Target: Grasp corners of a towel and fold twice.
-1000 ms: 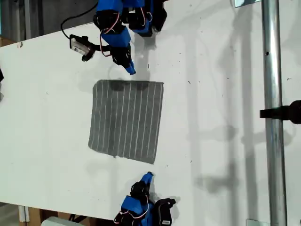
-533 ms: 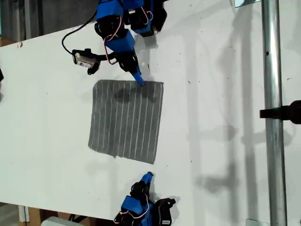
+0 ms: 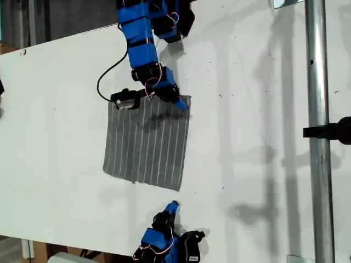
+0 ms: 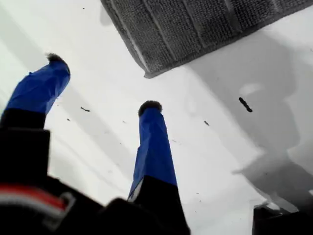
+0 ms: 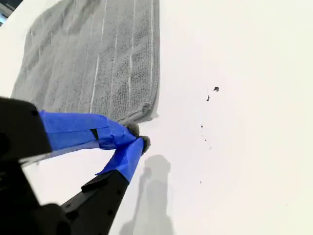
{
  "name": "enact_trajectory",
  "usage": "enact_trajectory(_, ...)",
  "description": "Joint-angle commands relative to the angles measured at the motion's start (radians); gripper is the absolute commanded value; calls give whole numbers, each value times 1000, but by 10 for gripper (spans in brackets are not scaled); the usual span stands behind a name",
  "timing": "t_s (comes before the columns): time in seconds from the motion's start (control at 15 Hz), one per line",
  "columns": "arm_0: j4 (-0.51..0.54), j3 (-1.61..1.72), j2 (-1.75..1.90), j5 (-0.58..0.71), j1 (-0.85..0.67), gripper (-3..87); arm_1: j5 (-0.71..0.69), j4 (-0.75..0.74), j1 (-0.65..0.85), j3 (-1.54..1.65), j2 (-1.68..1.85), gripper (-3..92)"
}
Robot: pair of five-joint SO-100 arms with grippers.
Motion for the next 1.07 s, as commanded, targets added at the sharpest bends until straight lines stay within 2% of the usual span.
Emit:
enact_trajectory(0.0, 5, -6, 0, 2, -12, -29, 8, -6, 14, -87, -80, 312)
enact_trajectory(0.2, 14, -6, 0, -11, -12, -29, -5, -49, 54, -118, -222, 303)
enact_trajectory(0.33, 23, -6, 0, -21, -14, -29, -31, -129, 89, -118, -333, 270)
enact_trajectory(0.4, 28, -6, 0, -26, -14, -29, -52, -152, 120, -127, -407, 186)
enact_trajectory(0.47, 29, -8, 0, -26, -14, -29, -54, -115, 138, -186, -480, 2)
enact_trajectory(0.67, 29, -14, 0, -20, -23, -29, -80, -133, 121, -235, -506, -3)
enact_trajectory(0.87, -20, -163, -18, 100, -69, -23, -80, -135, 115, -235, -508, -3)
enact_trajectory(1.0, 15, -420, -296, 173, -156, -21, -91, -143, 120, -235, -508, -3)
